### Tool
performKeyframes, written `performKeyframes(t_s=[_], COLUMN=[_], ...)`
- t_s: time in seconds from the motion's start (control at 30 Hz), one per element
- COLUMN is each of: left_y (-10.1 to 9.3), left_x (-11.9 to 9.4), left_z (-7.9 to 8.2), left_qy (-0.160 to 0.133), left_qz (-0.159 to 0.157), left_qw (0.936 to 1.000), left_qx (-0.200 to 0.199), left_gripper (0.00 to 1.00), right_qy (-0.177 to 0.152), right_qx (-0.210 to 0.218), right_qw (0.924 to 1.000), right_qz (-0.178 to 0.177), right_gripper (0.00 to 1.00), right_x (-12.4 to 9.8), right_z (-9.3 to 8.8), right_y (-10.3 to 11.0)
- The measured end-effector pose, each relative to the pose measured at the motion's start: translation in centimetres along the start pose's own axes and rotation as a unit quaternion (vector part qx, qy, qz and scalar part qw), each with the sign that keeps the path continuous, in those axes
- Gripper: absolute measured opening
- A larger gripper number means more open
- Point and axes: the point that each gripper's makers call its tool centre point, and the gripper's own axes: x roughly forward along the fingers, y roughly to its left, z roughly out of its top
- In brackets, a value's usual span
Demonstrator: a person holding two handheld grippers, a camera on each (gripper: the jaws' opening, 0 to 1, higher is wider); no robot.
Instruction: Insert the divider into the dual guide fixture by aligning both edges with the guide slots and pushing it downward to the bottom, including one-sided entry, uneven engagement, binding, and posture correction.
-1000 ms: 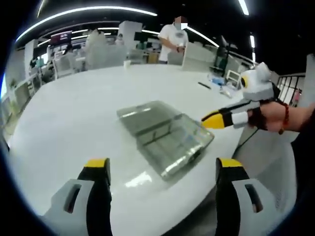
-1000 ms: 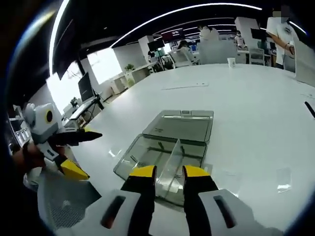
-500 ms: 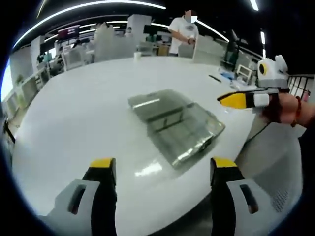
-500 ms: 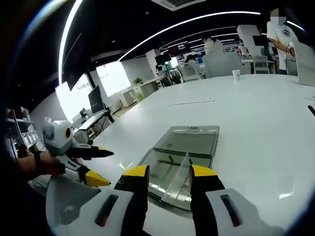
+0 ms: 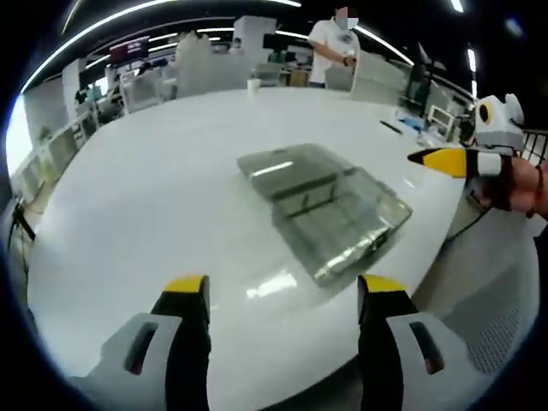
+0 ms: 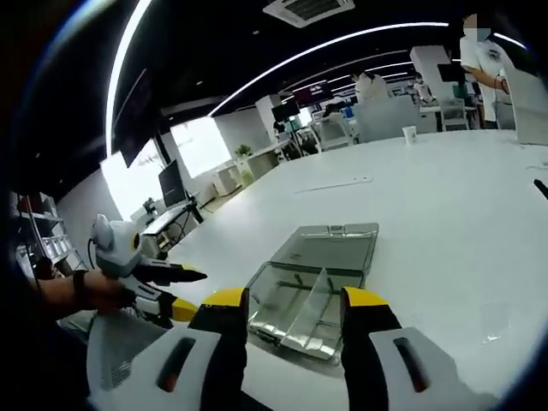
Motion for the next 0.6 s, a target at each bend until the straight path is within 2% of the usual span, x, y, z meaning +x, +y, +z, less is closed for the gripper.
performKeyframes(t_s=[0.07, 0.13, 0.3, 0.6], left_y=[-0.1, 0.1, 0.5, 1.2], left_x=[0.2, 0.5, 0.9, 1.9], left_z=[0.2, -0.2, -0.4, -1.5], left_qy=[-0.005, 0.01, 0.016, 0.043], left_qz=[0.002, 0.008, 0.011, 0.023], left_qw=[1.0, 0.9998, 0.9997, 0.9983], left_qx=[0.008, 0.017, 0.017, 0.032], left_gripper=[0.66, 0.66, 0.65, 0.62], right_qy=[-0.001, -0.001, 0.004, -0.002], right_qx=[0.006, 0.004, 0.003, -0.017], right_qw=[1.0, 1.0, 1.0, 0.9998], right_qz=[0.0, 0.002, 0.005, 0.01], right_gripper=[0.4, 0.41, 0.44, 0.53], right_x=[-0.2, -0.3, -0.4, -0.9], right_z=[-0.2, -0.4, -0.7, -0.7], right_y=[0.0, 0.1, 0.0, -0.2])
